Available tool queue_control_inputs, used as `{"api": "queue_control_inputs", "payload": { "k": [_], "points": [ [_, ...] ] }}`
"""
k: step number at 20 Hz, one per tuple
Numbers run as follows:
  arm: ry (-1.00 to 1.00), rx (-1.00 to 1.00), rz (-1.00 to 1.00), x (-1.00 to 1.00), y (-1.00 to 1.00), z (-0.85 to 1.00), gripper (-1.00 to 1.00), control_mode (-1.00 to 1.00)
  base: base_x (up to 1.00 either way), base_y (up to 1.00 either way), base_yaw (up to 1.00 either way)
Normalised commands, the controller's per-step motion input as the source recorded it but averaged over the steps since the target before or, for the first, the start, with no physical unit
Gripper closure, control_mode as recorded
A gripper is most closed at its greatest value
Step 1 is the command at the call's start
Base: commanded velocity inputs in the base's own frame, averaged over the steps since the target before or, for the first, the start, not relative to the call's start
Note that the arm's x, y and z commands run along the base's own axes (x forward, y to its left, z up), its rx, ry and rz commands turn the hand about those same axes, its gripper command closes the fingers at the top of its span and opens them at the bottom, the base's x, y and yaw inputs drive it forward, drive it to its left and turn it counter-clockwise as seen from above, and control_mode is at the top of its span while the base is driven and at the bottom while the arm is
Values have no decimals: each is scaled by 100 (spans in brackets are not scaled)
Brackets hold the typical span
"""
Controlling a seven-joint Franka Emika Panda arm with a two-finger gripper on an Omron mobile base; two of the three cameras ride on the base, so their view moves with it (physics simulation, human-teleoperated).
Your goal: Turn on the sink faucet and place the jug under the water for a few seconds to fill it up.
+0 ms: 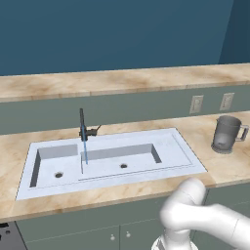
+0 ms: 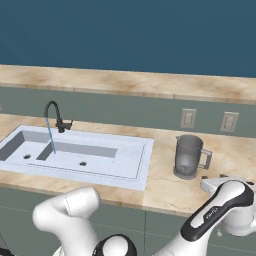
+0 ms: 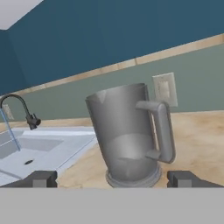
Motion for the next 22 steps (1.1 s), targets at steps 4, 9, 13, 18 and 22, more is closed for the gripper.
{"api": "queue_control_inputs", "payload": {
  "k": [4,9,13,18,22],
  "points": [
    [-1,0,0,34,-14,-5,-100,-100,0,0,0],
    [-2,0,0,34,-2,-15,-100,-100,0,0,0],
    [-2,0,0,39,0,-19,-100,-100,0,0,0],
    [-2,0,0,39,-1,-15,-100,-100,0,0,0],
    [-5,0,0,39,-3,-8,-100,-100,0,0,0]
  ]
}}
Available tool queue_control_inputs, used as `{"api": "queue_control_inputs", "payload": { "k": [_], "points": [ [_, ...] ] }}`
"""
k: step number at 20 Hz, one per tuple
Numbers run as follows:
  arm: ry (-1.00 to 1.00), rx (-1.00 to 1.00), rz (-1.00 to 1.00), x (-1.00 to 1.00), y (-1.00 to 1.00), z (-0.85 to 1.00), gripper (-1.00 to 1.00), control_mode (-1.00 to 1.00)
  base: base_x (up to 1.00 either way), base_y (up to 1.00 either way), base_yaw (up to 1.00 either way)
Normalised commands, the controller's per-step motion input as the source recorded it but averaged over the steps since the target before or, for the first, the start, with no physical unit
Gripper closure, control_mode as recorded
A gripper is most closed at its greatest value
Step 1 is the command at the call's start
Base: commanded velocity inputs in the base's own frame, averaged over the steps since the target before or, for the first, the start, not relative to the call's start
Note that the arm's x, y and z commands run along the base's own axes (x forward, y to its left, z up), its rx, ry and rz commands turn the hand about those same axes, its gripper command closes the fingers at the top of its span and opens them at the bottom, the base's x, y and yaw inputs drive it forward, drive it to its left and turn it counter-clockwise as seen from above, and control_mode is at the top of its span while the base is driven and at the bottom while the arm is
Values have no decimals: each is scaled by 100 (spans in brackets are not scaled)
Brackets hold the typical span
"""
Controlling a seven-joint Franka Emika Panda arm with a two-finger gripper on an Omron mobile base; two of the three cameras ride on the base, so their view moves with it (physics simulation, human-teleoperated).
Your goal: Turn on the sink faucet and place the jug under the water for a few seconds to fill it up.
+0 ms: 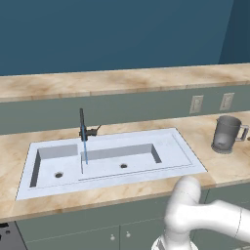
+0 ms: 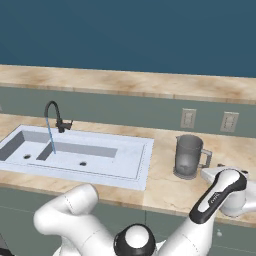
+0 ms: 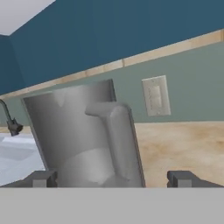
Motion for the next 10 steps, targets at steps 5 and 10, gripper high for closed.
{"api": "queue_control_inputs", "payload": {
  "k": [5,10],
  "points": [
    [-5,0,0,37,-8,-12,-100,-100,0,0,0],
    [-4,0,0,18,-20,-14,-100,-100,0,0,0]
  ]
}}
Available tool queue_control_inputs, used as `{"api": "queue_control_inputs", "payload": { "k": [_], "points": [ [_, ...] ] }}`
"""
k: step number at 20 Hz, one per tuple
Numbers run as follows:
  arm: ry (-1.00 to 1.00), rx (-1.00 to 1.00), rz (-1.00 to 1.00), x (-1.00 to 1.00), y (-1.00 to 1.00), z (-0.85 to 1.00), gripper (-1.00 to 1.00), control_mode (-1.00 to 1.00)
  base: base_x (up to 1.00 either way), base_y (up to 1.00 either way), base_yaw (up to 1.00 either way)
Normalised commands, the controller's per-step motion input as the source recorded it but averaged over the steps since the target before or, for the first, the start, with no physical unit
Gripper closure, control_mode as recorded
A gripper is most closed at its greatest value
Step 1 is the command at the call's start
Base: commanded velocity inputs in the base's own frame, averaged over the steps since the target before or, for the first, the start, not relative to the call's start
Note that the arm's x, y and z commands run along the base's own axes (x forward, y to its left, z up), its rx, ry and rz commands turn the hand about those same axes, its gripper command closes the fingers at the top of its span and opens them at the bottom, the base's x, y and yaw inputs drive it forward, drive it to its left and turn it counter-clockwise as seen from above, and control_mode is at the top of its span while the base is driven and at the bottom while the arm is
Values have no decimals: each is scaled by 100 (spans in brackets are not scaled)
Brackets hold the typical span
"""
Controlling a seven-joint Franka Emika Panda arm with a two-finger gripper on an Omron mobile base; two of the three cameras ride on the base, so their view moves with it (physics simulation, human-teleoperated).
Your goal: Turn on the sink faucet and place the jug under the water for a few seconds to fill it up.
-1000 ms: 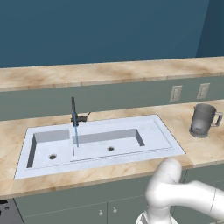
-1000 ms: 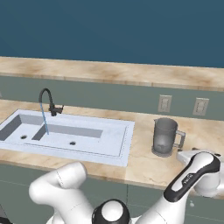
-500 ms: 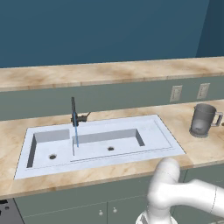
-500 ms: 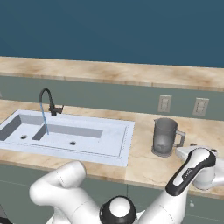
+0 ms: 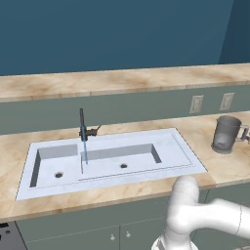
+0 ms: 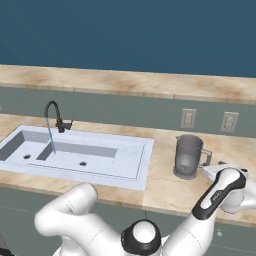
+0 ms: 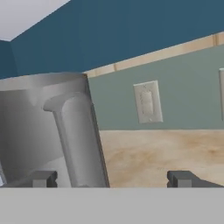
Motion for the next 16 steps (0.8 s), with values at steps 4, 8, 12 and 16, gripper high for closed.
{"api": "queue_control_inputs", "payload": {
  "k": [4,8,12,16],
  "points": [
    [-2,0,0,20,-7,-2,-100,-100,0,0,0],
    [-2,0,0,19,-2,0,-100,-100,0,0,0],
    [0,0,0,23,-2,-1,-100,-100,0,0,0],
    [0,0,0,2,-10,0,-100,-100,0,0,0]
  ]
}}
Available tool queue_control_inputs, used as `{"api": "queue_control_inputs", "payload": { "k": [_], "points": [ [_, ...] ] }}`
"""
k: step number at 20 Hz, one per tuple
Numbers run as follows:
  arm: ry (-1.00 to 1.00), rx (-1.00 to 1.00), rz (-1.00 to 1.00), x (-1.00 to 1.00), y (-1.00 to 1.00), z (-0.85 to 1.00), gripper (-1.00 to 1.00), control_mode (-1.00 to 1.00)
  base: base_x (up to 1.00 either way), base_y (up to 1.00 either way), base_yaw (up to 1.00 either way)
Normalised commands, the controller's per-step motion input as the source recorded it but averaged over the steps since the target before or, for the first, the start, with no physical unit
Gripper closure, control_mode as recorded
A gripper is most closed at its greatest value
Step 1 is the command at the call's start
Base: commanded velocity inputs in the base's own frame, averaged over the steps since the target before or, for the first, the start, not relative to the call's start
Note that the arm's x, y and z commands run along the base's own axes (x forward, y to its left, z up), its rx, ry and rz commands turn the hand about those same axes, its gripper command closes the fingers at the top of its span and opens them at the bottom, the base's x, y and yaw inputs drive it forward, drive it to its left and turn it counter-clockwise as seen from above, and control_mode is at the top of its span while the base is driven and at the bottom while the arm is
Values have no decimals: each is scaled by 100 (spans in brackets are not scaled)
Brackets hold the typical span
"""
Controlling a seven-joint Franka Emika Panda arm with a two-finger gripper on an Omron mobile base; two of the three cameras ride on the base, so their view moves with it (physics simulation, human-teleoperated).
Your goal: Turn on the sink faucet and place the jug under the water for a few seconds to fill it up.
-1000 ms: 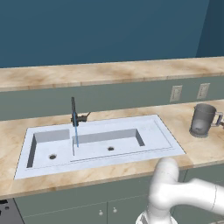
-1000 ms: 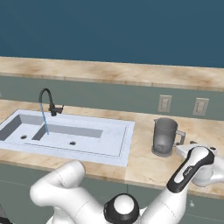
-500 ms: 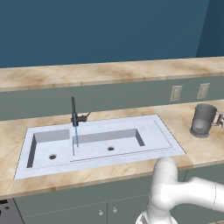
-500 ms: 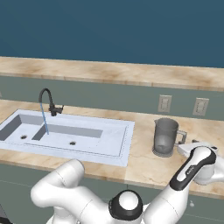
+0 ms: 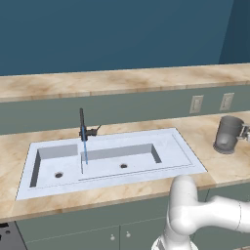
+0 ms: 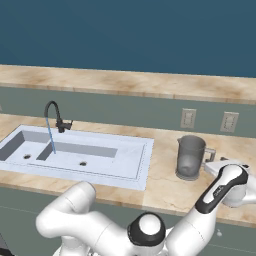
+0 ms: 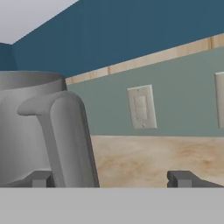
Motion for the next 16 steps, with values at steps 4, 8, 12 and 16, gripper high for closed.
{"api": "queue_control_inputs", "payload": {
  "k": [4,8,12,16],
  "points": [
    [0,0,0,0,3,0,-100,-100,0,0,0],
    [0,0,0,0,4,0,-100,-100,0,0,0],
    [0,0,4,0,14,0,-100,-100,0,0,0],
    [-1,-2,7,0,24,0,-100,-100,0,0,0]
  ]
}}
